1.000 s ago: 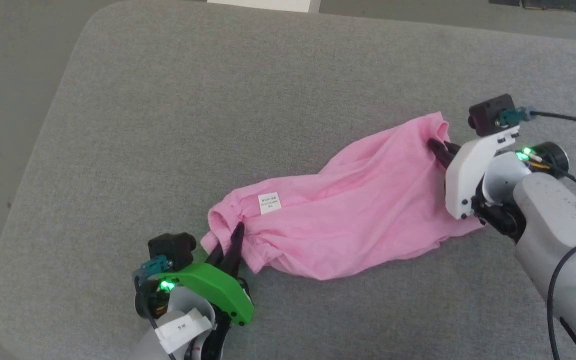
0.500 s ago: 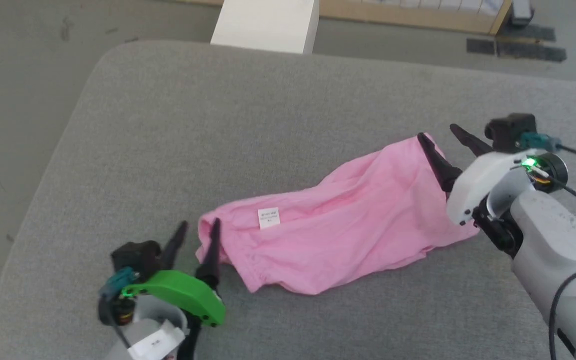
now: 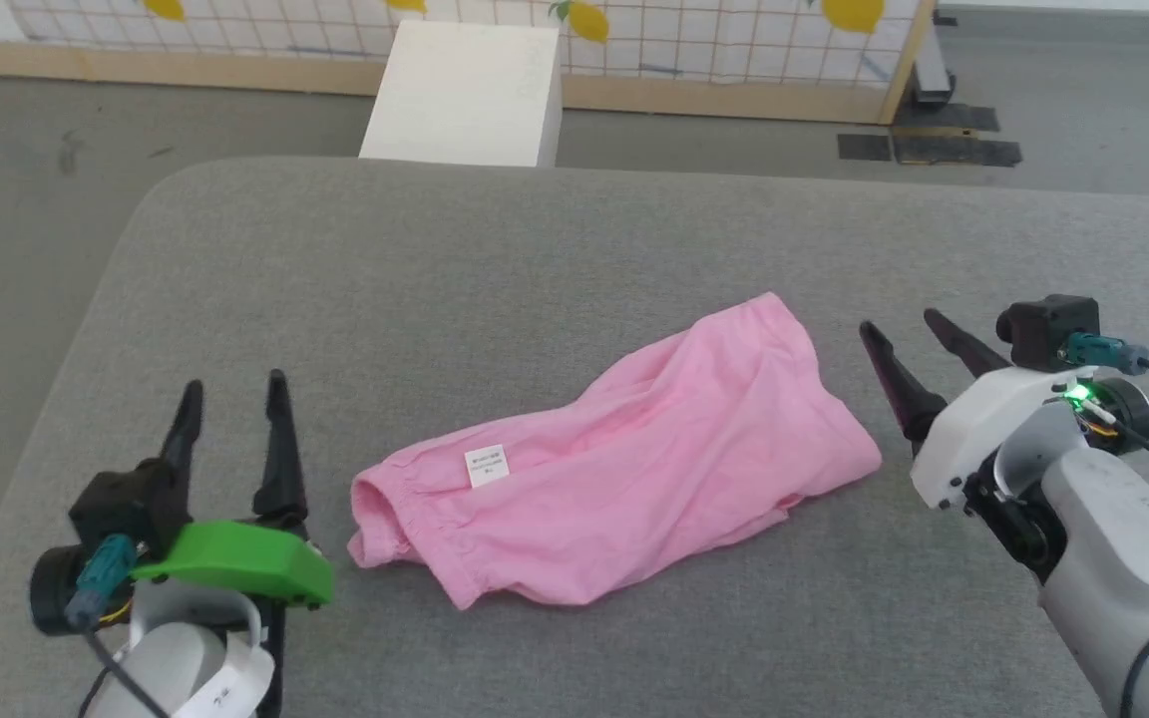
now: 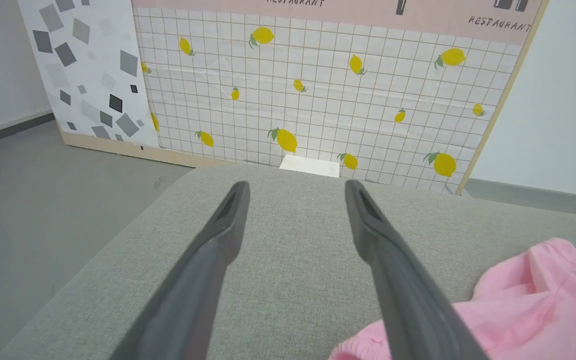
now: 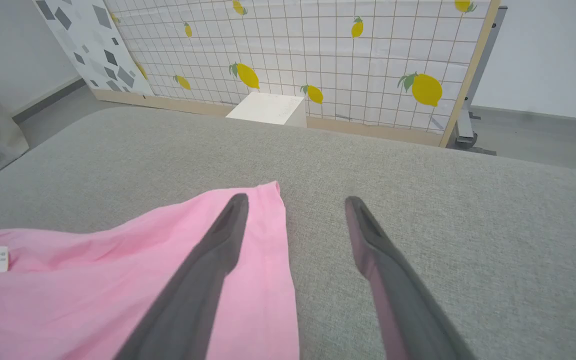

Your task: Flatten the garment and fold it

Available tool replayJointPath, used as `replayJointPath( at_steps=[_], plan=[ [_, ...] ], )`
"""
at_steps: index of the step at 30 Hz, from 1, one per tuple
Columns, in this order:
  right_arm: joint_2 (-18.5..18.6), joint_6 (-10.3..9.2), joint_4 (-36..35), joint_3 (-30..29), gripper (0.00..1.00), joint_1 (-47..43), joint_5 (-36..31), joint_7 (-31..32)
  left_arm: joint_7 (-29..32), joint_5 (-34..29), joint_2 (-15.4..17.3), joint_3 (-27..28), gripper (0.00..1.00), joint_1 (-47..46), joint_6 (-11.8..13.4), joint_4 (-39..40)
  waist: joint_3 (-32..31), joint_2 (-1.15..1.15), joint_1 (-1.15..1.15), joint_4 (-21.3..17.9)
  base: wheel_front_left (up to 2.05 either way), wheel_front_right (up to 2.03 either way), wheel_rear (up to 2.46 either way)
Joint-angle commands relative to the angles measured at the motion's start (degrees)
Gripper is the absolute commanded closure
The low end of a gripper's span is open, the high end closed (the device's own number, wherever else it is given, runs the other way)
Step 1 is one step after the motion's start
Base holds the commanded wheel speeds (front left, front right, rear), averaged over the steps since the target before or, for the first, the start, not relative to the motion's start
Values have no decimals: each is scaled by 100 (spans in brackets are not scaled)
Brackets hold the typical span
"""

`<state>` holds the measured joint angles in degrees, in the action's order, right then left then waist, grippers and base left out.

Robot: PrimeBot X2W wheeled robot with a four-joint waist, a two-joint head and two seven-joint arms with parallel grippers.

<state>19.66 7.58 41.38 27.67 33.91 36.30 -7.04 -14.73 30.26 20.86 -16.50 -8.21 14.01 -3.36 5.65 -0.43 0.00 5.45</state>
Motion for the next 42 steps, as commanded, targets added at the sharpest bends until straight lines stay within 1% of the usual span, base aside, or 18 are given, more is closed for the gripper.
replayJointPath(
  at_steps=[1, 3, 4, 7, 12, 16, 18, 23, 26, 31, 32, 33, 34, 37, 42],
  plan=[
    [41, -9, -107, -40, 0, -115, 10, 151, -25, -107, 17, 97, 0, 129, 55, 80, -35, 43, 0, -42, 0, 0, 0],
    [103, -9, -268, -96, 0, -225, 62, 471, -25, -226, -22, 242, 0, 250, 61, 213, -29, 43, 0, -20, 0, 0, 0],
    [183, -9, -450, -137, 0, -322, 116, 799, -26, -326, -60, 365, 0, 353, 37, 317, -20, 43, 0, 32, 0, 0, 0],
    [316, -9, -701, -214, 0, -438, 179, 1376, -26, -444, -145, 503, 0, 488, -22, 427, -15, 43, 0, 156, 0, 0, 0],
    [493, -9, -980, -301, 0, -567, 302, 2521, -26, -564, -325, 541, 0, 649, -147, 512, -10, 43, 0, 399, 0, 0, 0],
    [542, -9, -1061, -365, 0, -648, 362, 3380, -26, -632, -470, 538, 0, 709, -221, 533, 18, 43, 0, 547, 0, 0, 0],
    [543, -9, -1094, -386, 0, -660, 350, 3698, -27, -642, -537, 536, 0, 726, -270, 524, 68, 43, 0, 602, 0, 0, 0],
    [417, -9, -955, -502, 0, -547, 275, 4189, -27, -637, -706, 491, 0, 665, -428, 448, 285, 43, 0, 703, 0, 0, 0],
    [297, -9, -755, -505, 0, -485, 240, 4478, -27, -610, -792, 437, 0, 583, -582, 321, 420, 43, 0, 760, 0, 0, 0],
    [132, -9, -547, -441, 0, -505, 308, 4754, 15, -496, -895, 289, 0, 525, -800, 97, 516, 43, 0, 792, 0, 0, 0],
    [108, -9, -533, -412, 36, -513, 331, 4791, 95, -460, -900, 224, 0, 508, -866, 49, 525, 43, 0, 787, 0, 0, 0],
    [86, -9, -524, -391, 84, -522, 359, 4815, 175, -428, -905, 166, 0, 490, -925, 11, 526, 43, 0, 781, 0, 0, 0],
    [61, -9, -506, -367, 100, -533, 392, 4853, 290, -394, -894, 91, 0, 463, -1003, -46, 519, 43, 0, 764, 0, 0, 0],
    [26, -9, -502, -308, 100, -528, 436, 4845, 629, -277, -890, -95, 0, 382, -1193, -161, 473, 43, 0, 714, 0, 0, 0],
    [6, -9, -563, -172, 100, -526, 507, 4748, 1412, -27, -800, -376, 0, 281, -1496, -311, 271, 43, 0, 600, 0, 0, 0]
  ],
)
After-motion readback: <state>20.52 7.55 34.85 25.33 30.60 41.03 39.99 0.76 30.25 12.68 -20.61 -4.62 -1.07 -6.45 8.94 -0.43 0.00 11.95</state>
